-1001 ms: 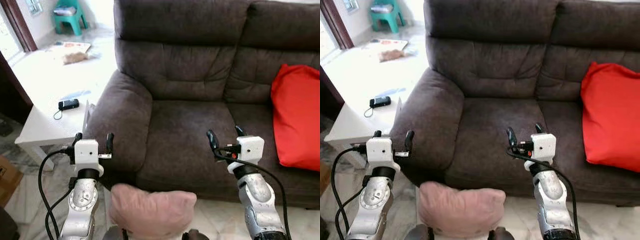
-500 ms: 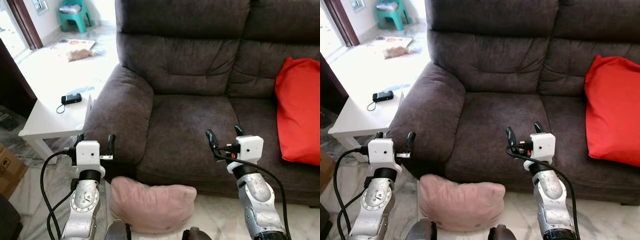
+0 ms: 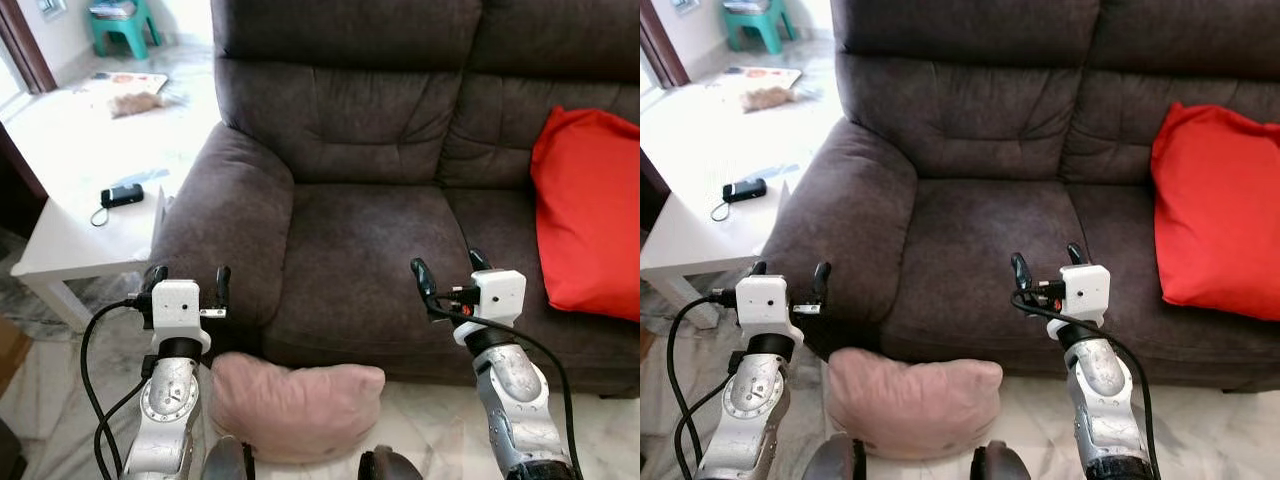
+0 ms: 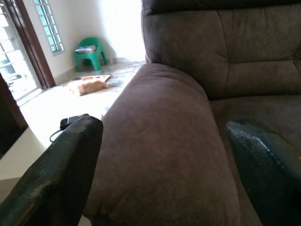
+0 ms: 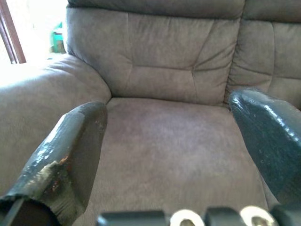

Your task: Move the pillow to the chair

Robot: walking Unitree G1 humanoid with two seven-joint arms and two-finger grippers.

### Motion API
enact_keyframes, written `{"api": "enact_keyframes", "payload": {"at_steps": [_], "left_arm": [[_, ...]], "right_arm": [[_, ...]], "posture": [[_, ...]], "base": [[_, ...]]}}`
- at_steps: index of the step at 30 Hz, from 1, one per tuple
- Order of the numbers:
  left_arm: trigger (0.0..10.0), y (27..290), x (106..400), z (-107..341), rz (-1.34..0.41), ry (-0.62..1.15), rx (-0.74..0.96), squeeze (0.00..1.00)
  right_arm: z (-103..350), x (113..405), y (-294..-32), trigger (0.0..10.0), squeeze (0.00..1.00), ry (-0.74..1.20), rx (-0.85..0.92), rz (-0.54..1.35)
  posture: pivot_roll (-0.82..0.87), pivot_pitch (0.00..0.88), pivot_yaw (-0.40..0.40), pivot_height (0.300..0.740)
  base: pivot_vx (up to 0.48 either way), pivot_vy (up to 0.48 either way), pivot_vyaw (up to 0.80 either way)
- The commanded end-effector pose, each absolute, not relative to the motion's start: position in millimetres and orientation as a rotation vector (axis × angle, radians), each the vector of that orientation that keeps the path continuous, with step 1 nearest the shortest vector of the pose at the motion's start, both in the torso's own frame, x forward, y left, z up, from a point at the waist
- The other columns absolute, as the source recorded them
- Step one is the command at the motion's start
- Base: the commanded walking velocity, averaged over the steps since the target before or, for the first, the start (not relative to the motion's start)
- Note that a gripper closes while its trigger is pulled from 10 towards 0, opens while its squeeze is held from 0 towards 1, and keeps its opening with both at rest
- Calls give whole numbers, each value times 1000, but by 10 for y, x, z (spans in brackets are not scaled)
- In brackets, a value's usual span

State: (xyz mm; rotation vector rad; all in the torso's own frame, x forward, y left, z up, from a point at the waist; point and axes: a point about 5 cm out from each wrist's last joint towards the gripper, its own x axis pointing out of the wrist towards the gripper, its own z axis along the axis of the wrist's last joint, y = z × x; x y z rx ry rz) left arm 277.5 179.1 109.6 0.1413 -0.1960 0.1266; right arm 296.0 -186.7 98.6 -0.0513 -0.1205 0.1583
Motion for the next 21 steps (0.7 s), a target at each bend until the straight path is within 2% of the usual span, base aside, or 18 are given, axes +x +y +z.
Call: {"api": "enact_keyframes", "payload": {"at_steps": [1,16,21], "left_arm": [[10000,1783,2772,1085,128,-190,142,0],[10000,1763,2772,1046,118,-173,139,0],[10000,1745,2775,1015,100,-152,132,0]], "right_arm": [[994,2967,-1873,10000,0,-116,-48,162],[1005,2944,-1834,10000,0,-138,-100,198],[989,2936,-1824,10000,0,-130,-101,204]], "posture": [[-5,87,-37,594],[-5,91,-39,594],[-4,93,-39,594]], "base": [[0,0,0],[0,0,0],[0,0,786]]}}
